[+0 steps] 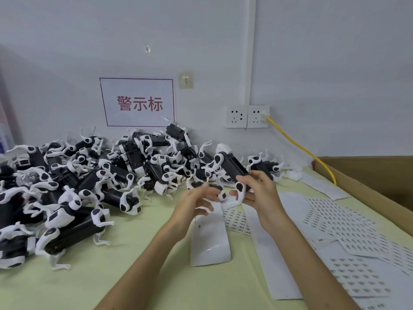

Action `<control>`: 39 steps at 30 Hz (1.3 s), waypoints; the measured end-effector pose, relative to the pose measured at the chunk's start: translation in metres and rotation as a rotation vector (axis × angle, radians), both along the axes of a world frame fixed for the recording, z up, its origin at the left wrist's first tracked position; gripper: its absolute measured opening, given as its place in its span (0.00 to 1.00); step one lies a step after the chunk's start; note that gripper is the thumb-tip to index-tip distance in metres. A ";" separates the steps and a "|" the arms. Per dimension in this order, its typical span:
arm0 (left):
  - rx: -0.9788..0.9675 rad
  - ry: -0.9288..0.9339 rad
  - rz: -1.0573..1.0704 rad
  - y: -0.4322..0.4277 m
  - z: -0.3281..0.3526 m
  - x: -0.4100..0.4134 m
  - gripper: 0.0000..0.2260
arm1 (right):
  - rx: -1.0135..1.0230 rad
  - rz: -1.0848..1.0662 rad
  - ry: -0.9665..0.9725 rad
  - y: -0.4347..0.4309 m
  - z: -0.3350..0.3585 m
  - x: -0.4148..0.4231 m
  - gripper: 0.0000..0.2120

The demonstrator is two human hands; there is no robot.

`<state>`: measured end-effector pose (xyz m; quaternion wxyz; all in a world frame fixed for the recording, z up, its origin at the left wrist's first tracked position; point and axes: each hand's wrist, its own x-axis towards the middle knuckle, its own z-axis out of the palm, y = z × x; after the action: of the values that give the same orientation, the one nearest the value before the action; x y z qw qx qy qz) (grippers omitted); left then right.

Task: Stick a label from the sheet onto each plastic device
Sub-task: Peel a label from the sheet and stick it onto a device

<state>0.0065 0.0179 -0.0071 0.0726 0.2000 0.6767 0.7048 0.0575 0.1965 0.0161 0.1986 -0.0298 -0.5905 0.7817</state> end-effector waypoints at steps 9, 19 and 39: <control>0.300 -0.196 -0.072 0.009 0.000 0.012 0.26 | 0.188 0.180 -0.069 -0.028 -0.005 0.005 0.14; 0.331 -0.109 -0.043 0.012 -0.003 0.016 0.17 | 0.207 0.091 -0.039 -0.029 -0.007 0.004 0.11; 0.425 -0.209 0.119 -0.002 0.003 0.004 0.13 | 0.357 0.022 -0.167 -0.024 -0.013 -0.001 0.04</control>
<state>0.0108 0.0161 -0.0038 0.0569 0.0965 0.5127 0.8512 0.0564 0.1727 0.0033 0.1425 -0.0524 -0.7345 0.6614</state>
